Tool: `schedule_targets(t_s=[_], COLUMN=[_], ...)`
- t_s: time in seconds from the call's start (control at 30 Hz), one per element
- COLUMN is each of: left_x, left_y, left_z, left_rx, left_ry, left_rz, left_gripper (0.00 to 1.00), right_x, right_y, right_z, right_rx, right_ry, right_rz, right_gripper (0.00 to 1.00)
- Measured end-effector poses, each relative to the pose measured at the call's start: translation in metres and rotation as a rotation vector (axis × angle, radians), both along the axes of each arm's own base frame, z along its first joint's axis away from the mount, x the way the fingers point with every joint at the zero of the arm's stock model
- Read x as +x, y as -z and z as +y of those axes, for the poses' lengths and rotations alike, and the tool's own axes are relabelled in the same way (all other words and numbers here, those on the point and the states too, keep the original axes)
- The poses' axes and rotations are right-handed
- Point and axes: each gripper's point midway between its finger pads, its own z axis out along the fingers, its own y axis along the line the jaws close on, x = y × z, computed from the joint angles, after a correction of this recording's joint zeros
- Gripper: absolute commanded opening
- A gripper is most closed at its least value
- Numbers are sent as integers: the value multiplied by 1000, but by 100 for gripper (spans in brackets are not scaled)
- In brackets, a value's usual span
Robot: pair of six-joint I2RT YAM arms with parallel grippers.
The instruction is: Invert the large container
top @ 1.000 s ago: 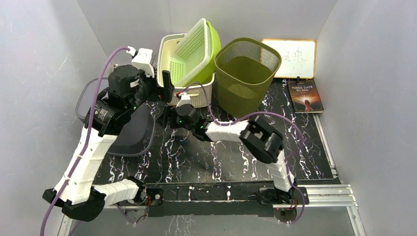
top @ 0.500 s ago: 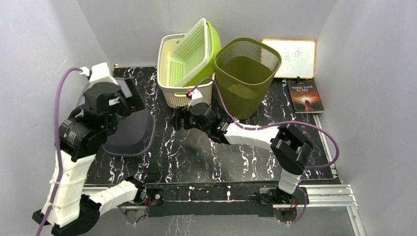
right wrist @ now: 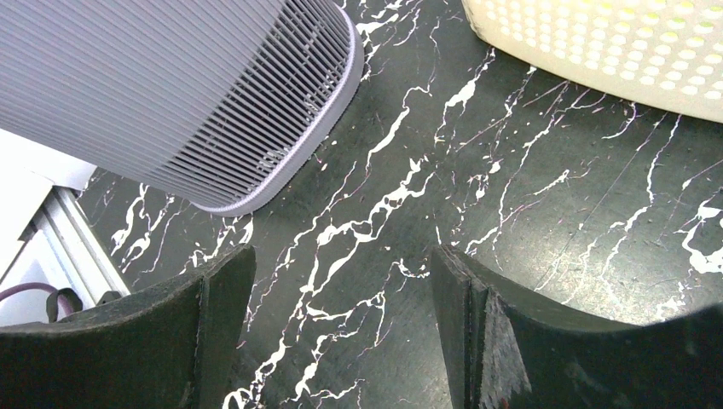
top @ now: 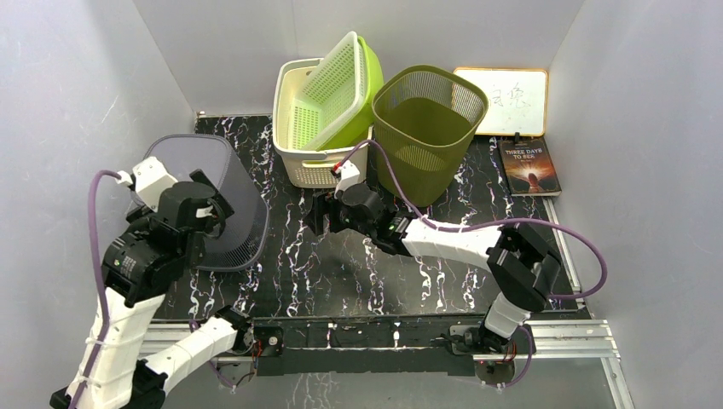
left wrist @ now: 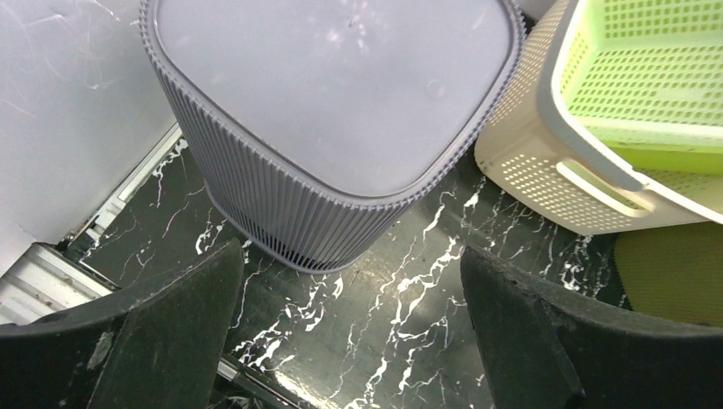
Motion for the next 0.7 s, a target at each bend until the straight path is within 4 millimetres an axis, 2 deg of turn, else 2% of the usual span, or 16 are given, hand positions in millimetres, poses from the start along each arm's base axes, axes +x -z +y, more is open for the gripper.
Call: schedule_targets(t_s=[0.07, 0.1, 0.17, 0.23, 0.47, 0.6, 0.7], left_x=[0, 0, 0, 0, 24, 42, 56], left_y=[14, 21, 31, 35, 51, 66, 69], left_z=[-1, -1, -1, 0, -11, -17, -20], left_rx=[-2, 0, 2, 1, 30, 84, 129], left_ry=[5, 9, 13, 15, 43, 58, 61], left_rz=[3, 4, -3, -15, -53, -39, -38], left_gripper=[98, 98, 98, 98, 98, 98, 99], right_x=[-1, -1, -2, -4, -5, -5, -5], right_y=[-3, -5, -11, -15, -29, -29, -29], right_z=[-1, -1, -5, -11, -27, -30, -37], right_rx=[4, 6, 11, 12, 15, 6, -9], right_ry=[-2, -2, 0, 5, 40, 52, 66], right_rz=[-4, -7, -16, -29, -62, -62, -62], right_gripper=[77, 82, 86, 97, 98, 98, 98])
